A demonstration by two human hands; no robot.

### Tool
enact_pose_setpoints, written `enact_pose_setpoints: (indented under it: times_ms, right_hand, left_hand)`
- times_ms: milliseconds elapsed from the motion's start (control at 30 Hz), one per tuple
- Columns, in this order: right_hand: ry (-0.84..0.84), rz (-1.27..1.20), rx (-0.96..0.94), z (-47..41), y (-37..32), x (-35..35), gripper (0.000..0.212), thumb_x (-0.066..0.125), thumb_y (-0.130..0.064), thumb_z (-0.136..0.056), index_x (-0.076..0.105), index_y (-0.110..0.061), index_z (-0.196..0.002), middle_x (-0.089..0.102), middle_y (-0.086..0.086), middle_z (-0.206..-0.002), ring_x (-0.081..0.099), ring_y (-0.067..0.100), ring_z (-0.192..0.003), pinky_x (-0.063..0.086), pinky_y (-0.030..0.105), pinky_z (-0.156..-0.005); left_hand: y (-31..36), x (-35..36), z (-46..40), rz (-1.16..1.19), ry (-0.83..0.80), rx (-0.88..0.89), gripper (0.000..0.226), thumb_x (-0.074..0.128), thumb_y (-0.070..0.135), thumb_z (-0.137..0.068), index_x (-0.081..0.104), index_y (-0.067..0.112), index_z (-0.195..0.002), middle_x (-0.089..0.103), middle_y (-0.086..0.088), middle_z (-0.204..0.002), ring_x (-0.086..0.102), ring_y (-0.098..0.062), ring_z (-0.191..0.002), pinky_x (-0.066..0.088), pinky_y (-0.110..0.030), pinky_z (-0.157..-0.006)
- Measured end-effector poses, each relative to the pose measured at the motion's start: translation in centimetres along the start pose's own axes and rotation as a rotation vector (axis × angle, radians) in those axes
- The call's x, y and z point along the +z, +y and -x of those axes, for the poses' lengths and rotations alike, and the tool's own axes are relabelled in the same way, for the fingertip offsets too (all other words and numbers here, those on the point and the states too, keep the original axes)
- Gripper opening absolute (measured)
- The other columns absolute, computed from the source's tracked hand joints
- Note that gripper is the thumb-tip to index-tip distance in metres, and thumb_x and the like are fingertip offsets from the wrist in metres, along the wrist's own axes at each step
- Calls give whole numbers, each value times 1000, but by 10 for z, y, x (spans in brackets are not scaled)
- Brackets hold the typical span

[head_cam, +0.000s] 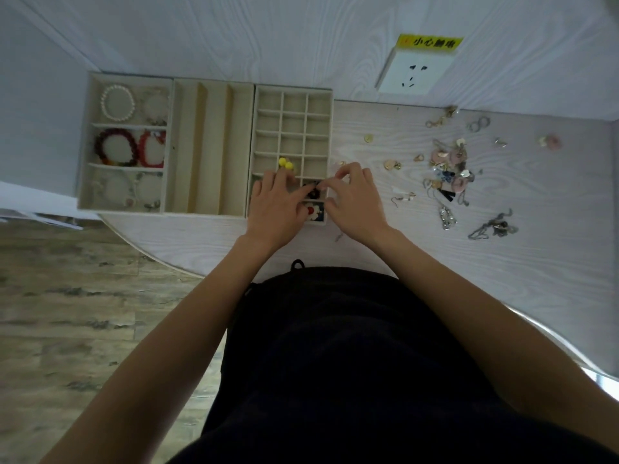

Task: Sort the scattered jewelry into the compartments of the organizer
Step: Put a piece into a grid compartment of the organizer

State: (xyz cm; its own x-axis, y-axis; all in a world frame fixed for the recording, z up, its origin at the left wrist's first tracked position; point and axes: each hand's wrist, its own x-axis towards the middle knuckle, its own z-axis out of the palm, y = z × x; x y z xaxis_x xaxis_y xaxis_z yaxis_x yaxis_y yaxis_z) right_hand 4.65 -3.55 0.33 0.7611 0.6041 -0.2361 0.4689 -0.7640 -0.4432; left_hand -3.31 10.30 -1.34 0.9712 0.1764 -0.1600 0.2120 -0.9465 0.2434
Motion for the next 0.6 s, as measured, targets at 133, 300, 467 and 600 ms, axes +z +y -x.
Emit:
enact_pose_setpoints:
  times_ms: [133,300,467,600]
  right_hand:
    - [-71,54,-57,2,0,2,32,51,-20,-87,65,-26,-115,44,10,-125,37,28,-109,35,35,-95]
    - [-19,62,-55,-1,1,2,31,51,-22,-88,64,-24,-116,42,10,-128,37,28,-112,34,35,-93]
    - [-51,63,-46,1,1,7,30,47,-26,-92,62,-25,-118,42,11,-128,36,29,-114,35,38,-96]
    - [-16,135,-128,1,2,6,27,48,-24,-92,65,-22,-112,46,15,-125,42,32,-108,38,39,-86]
  left_hand:
    - [-1,1,0,22,6,-20,43,45,29,-84,60,28,-124,53,-14,-116,44,-34,-104,33,-40,-84]
    - [-3,2,-1,23,24,-16,41,50,24,-83,62,26,-122,53,-16,-116,44,-35,-105,32,-41,-84]
    - [-2,3,0,41,33,-28,53,30,35,-78,64,27,-118,55,-13,-113,45,-33,-103,36,-41,-82]
    - [0,2,0,21,30,-15,44,41,28,-81,64,25,-118,55,-15,-112,47,-35,-102,37,-43,-82]
